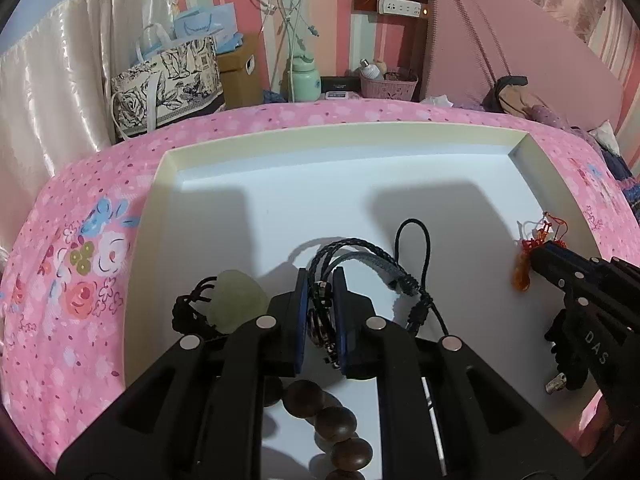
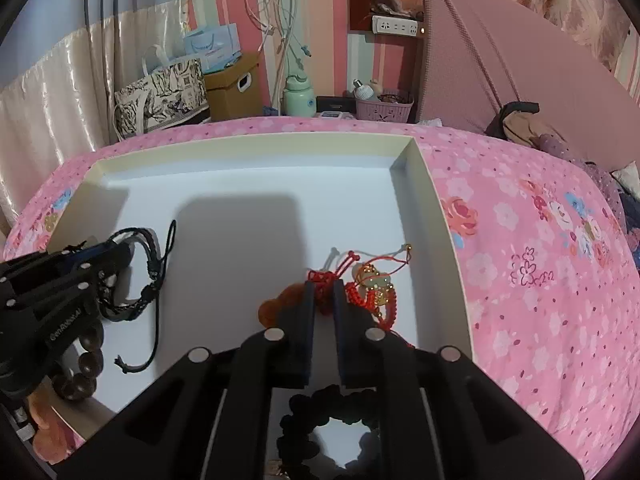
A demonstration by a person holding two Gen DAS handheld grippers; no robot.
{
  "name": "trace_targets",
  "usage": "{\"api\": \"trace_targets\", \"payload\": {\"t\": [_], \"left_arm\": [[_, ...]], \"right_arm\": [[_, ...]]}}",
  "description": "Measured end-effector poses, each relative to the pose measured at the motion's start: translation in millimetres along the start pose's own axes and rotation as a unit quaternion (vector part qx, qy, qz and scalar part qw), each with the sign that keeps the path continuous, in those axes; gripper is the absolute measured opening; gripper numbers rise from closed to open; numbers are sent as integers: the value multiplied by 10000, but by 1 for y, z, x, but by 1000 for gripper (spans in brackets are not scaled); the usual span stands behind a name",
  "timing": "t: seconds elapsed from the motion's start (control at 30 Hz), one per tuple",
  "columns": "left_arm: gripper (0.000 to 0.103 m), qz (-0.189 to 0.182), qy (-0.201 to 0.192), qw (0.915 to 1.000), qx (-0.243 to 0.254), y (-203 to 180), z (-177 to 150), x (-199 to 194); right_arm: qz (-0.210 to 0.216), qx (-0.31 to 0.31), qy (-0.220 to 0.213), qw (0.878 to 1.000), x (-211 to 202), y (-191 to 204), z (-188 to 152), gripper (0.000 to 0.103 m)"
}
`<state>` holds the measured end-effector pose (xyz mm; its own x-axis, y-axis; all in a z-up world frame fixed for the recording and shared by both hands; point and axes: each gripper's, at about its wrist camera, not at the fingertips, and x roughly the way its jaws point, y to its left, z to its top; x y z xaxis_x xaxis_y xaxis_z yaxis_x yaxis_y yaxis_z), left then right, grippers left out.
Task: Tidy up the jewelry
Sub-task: 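Carry both items into the white tray and open both tools, then withdraw both tools from the tray toward the remaining jewelry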
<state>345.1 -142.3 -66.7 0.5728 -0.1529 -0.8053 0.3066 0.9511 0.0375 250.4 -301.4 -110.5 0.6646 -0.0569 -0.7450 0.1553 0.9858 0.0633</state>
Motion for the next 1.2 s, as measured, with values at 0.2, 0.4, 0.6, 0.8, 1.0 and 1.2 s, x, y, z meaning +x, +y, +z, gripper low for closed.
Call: {"api": "trace_targets", "payload": {"t": [0.2,0.4,0.6,0.8,1.0,1.2], "left_arm": [[13,-102,-35,9999,-96,5,1,-7],[31,62,-223,9996,-136,9,3,-29],[60,333,-578,9977,-129,12,-1,-84],[75,427,-1020,9938,140,5,-36,-164],[90,411,-1495,9873,334,-2,-90,-229],[92,411,-1422,9886,287,2,-131,-250]], "right_arm": [[10,101,-174,9998,-14,-3,3,36],[-25,161,-334,9993,-26,-6,8,38],[272,335,-847,9955,-79,-11,12,69],[423,184,-1188,9918,-146,-2,-12,84],[224,-15,-1342,9907,-188,4,-60,87],[51,16,-1212,9926,-210,-18,-104,88]]}}
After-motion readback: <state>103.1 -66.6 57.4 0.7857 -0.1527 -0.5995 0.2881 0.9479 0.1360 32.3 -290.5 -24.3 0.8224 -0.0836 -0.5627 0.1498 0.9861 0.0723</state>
